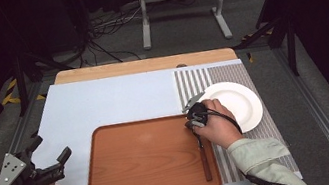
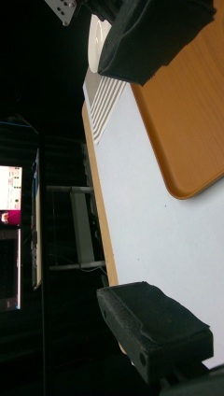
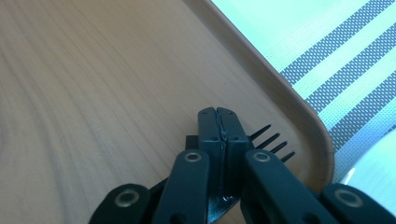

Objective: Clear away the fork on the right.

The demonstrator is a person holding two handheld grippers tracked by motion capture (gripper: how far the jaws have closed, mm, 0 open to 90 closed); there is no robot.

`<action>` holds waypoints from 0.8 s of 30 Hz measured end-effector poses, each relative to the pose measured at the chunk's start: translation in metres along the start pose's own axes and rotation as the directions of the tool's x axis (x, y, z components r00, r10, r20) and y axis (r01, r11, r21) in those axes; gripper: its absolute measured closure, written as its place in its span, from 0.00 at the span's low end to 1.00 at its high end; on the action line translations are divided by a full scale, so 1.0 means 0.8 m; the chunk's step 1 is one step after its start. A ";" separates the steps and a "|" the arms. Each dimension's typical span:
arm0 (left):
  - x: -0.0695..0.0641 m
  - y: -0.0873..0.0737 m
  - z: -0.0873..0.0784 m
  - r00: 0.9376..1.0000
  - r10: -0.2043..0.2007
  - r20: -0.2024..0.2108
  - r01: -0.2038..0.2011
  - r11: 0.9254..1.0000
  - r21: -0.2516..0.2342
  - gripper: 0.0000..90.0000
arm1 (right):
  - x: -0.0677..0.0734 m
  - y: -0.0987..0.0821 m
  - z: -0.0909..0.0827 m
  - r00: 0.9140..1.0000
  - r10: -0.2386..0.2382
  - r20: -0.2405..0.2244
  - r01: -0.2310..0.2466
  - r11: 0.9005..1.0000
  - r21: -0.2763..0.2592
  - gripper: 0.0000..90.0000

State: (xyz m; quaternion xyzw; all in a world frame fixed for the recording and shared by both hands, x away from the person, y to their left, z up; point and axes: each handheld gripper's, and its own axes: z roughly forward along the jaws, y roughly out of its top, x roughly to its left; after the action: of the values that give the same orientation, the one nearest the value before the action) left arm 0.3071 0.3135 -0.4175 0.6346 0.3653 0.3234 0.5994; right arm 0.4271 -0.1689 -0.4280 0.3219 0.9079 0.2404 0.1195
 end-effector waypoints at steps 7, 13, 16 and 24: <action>0.001 0.000 0.000 1.000 -0.001 0.001 0.001 1.000 0.001 0.00 | 0.005 0.007 -0.017 1.000 -0.011 -0.016 0.009 0.997 -0.073 0.87; 0.000 0.000 0.000 1.000 -0.004 -0.002 0.004 1.000 0.000 0.00 | 0.010 0.014 -0.036 0.999 -0.023 -0.033 0.018 0.990 -0.138 0.67; 0.000 0.000 0.000 1.000 -0.004 -0.001 0.004 1.000 0.000 0.00 | 0.013 0.015 -0.044 0.999 -0.024 -0.048 0.016 0.985 -0.172 0.55; -0.001 0.001 0.000 1.000 -0.004 0.001 0.004 1.000 0.001 0.00 | 0.019 0.015 -0.063 0.996 -0.064 -0.066 0.046 0.966 -0.254 0.32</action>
State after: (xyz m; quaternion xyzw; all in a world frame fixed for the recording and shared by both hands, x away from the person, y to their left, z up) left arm 0.3071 0.3130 -0.4170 0.6343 0.3663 0.3218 0.6000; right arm 0.4029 -0.1692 -0.3798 0.2697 0.8823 0.3622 0.1325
